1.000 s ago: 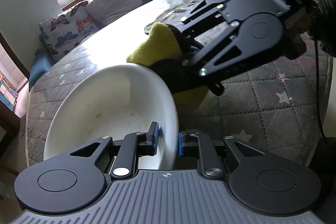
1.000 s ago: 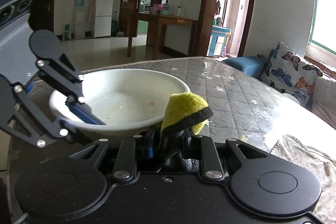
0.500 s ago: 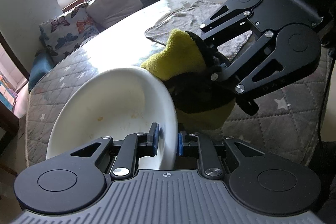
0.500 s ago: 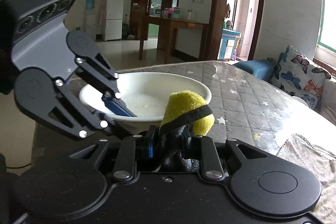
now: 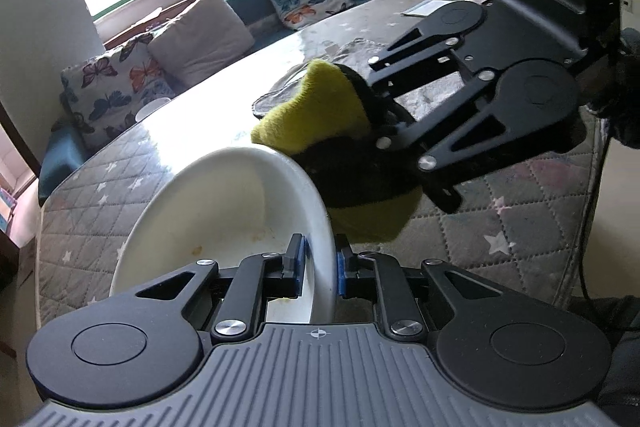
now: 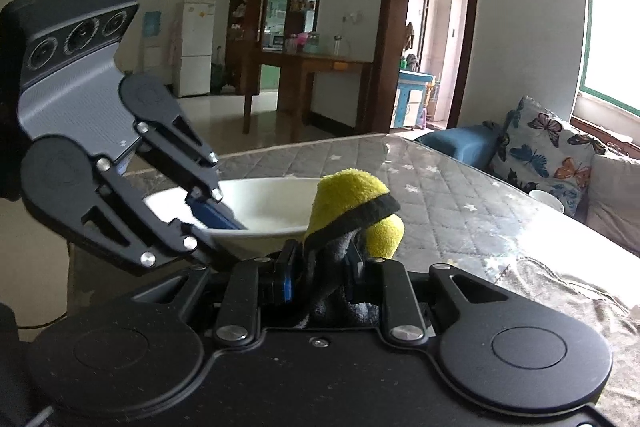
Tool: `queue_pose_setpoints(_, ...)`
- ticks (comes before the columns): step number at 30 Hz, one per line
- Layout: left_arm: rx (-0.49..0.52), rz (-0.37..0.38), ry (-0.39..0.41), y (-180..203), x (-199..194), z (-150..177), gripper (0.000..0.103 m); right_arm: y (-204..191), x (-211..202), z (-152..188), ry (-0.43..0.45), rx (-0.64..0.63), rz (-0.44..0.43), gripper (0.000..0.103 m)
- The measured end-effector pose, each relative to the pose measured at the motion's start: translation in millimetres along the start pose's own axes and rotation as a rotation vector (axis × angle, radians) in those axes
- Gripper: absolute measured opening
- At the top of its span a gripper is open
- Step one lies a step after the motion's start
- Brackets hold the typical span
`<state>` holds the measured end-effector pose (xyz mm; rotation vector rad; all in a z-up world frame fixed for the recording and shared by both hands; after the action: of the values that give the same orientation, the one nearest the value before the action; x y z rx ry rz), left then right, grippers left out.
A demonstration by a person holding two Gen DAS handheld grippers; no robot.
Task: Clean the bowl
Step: 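Keep scrubbing the bowl's inside with the sponge in the right tool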
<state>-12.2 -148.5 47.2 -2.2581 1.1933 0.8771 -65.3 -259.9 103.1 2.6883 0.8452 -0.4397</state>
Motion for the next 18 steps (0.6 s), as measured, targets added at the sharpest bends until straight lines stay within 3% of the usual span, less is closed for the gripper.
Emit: queue_pose_setpoints(18,0.014,0.02,-0.021,-5,8,-1,0.015,20,41,-1,-0.003,-0.004,0.028,0.024)
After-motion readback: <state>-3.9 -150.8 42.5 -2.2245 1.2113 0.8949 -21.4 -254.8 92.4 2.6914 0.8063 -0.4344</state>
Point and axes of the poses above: each gripper's, at about its wrist camera, not at the fingertips, and x roughly the way its jaws point, y to its right, z to its underside, the point moved 3 cm from there along x, roughly the way its jaws point, and after that the axes turned 13 degrees about z, right-handed, at the moved point
